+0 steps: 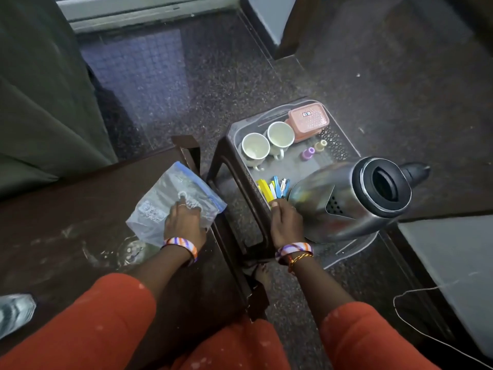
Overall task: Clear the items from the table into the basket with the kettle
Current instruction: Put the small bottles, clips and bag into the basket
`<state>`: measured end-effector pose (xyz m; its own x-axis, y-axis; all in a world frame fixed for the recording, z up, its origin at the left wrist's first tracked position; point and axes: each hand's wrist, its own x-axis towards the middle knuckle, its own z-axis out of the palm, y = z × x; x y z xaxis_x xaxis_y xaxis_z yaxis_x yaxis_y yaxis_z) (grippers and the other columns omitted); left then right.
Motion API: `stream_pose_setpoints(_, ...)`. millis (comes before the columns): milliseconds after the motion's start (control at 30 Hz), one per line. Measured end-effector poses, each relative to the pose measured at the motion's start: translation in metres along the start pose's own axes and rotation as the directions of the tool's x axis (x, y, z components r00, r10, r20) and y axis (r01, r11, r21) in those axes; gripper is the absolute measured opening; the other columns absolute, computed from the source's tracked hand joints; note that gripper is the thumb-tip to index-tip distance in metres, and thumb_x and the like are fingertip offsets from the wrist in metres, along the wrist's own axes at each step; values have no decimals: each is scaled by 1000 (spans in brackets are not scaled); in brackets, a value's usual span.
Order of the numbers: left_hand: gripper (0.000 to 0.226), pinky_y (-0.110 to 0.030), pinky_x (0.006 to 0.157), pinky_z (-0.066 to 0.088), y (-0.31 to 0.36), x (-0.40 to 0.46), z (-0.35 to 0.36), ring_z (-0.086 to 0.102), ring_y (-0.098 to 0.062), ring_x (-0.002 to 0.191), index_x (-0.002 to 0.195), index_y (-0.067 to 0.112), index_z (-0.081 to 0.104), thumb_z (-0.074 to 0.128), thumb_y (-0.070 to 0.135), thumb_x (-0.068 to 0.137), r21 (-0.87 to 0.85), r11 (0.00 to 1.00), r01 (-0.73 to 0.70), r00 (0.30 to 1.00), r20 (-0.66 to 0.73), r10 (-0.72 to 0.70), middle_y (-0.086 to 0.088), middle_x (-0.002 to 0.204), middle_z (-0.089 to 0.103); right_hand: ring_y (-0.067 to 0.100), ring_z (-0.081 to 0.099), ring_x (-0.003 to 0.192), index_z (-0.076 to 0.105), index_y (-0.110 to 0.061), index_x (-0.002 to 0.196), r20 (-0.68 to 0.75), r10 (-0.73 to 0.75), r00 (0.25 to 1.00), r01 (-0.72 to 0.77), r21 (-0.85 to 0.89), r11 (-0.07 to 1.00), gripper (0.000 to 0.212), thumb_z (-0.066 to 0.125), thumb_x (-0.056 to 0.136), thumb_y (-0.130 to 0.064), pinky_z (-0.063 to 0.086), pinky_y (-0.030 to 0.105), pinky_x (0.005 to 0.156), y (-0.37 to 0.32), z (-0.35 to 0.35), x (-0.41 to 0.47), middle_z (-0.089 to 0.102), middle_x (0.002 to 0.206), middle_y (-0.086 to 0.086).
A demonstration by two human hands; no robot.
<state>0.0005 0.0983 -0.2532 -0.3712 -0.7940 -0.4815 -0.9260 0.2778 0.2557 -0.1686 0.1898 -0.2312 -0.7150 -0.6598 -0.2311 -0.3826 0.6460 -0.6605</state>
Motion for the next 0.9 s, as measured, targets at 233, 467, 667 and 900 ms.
stream_pose_setpoints(233, 43, -33, 104, 34, -32, -4, 5, 32, -33, 132, 124, 22, 55, 63, 20, 81, -761, 314, 568, 691, 233, -684, -21, 146, 29, 36, 48, 113, 57, 0, 106, -143, -397, 907, 373, -169, 912, 29, 38, 87, -12, 35, 38, 101, -16, 13, -20, 56, 119, 28)
stream_pose_setpoints(467, 47, -39, 109, 38, -61, 7, 10, 51, -30, 122, 121, -3, 55, 63, 24, 83, -810, -69, 582, 624, 500, -600, -11, 129, 54, 28, 50, 119, 45, 3, 128, 295, -232, 927, 213, 95, 972, 60, 65, 74, -17, 38, 40, 107, -31, 90, -28, 52, 128, 16)
stream_pose_setpoints(667, 83, -44, 100, 47, -90, 11, 30, 61, -29, 107, 122, 6, 52, 73, 31, 46, -787, -336, 517, 600, 613, -513, -3, 120, 59, 28, 63, 95, 45, 8, 117, 345, 378, 859, -508, 484, 713, 69, 82, 61, -12, 57, 26, 81, -42, 127, 24, 63, 98, 15)
stream_pose_setpoints(900, 63, -44, 91, 44, -84, -9, -11, 53, -24, 103, 121, 12, 50, 62, 54, 76, -813, -504, 291, 742, 524, -418, -6, 116, 53, 19, 63, 82, 71, 1, 97, 402, -357, 843, 301, 197, 933, 33, 54, 72, 13, 46, 7, 78, -65, 116, -27, 69, 88, 20)
